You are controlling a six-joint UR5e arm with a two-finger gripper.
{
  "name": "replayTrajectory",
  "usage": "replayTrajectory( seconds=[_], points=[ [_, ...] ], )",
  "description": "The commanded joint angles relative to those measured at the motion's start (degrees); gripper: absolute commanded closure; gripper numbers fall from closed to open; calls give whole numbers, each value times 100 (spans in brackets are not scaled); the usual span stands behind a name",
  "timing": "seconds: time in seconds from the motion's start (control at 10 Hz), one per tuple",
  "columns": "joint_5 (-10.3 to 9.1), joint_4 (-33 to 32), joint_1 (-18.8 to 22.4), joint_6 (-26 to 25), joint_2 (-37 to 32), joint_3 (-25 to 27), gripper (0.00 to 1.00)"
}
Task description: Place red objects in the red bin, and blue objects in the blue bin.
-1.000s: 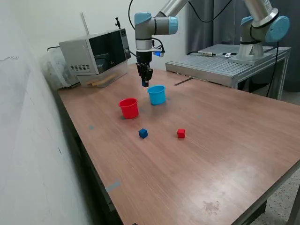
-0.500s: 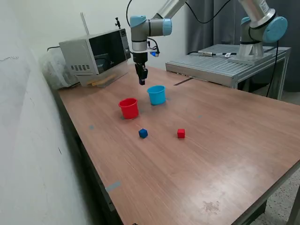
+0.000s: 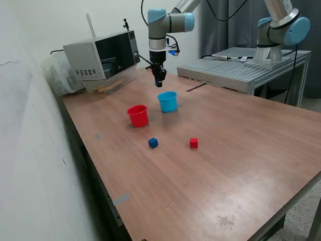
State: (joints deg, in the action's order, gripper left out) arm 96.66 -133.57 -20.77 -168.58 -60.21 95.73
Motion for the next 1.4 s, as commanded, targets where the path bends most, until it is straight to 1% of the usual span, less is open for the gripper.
replayTrajectory(
  seconds=[0.0,0.4,0.7,0.8,0.9,1.0,1.1,1.2,1.3],
  points=[
    [19,-3,55,-43,-350,454,100],
    [19,-11,73,-43,-571,850,100],
    [11,-11,703,-43,-772,1017,100],
    [-50,-11,862,-35,-782,1018,100],
    [-338,-3,933,-8,-782,1018,100],
    [-489,-3,960,18,-790,1018,100],
    [-499,-3,952,62,-782,992,100],
    [-508,-3,917,210,-764,974,100],
    [-586,-3,873,525,-747,965,100]
  ],
)
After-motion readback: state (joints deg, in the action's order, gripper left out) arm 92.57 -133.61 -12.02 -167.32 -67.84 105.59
